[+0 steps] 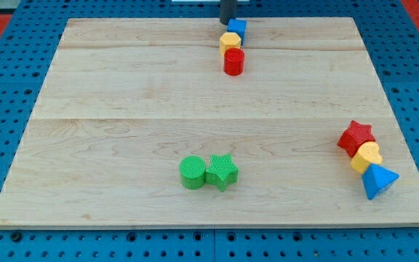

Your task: Push yellow hexagon along with the red circle towards the red star

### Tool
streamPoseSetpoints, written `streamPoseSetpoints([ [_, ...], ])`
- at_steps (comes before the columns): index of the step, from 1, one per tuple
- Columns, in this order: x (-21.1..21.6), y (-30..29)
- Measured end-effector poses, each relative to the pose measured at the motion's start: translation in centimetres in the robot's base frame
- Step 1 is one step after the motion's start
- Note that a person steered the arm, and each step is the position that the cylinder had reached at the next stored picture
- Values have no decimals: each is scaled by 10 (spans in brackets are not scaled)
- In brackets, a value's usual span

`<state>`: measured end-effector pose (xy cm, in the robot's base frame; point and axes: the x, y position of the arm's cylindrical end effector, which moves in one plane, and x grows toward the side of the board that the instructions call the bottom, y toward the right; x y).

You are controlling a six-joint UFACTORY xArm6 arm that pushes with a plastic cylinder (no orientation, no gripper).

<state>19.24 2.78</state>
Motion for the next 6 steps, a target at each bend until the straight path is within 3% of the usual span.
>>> streamPoseSetpoints([
  [2,22,7],
  [6,121,-12],
])
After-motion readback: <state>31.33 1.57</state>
